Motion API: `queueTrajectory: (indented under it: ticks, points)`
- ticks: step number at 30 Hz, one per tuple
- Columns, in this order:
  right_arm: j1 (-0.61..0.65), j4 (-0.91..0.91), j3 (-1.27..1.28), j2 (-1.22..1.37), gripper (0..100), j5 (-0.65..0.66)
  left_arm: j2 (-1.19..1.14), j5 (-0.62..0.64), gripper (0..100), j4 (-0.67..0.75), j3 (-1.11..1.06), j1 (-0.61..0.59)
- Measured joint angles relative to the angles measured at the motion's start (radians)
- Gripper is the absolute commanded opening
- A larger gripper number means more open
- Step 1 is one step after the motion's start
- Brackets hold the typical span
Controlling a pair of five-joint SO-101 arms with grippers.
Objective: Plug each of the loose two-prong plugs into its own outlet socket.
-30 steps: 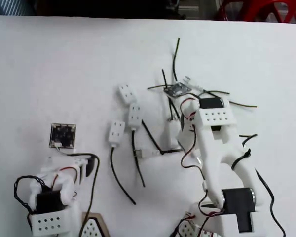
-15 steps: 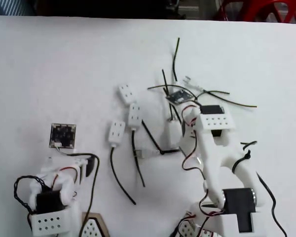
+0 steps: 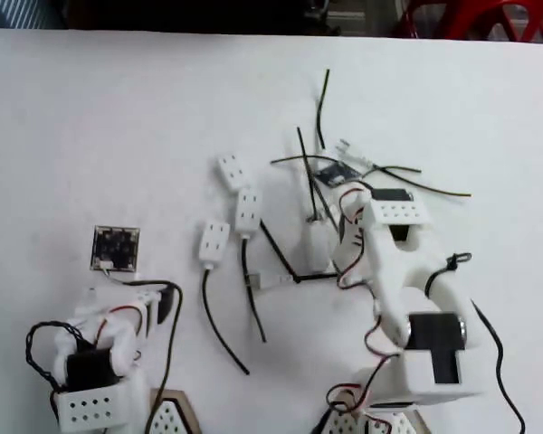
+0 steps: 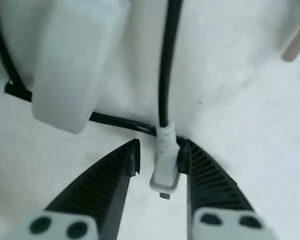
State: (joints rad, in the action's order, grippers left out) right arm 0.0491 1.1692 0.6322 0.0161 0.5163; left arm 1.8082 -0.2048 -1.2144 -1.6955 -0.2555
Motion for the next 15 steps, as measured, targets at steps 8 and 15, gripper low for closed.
queueTrajectory:
  ticks: [8, 15]
  points:
    - [-0.028, 0.000, 0.002, 0.015, 1.7, 0.002, 0.000, 0.000, 29, 0.000, 0.000, 0.000]
    - [-0.028, 0.000, 0.003, 0.015, 1.8, 0.000, 0.000, 0.000, 29, 0.000, 0.000, 0.000]
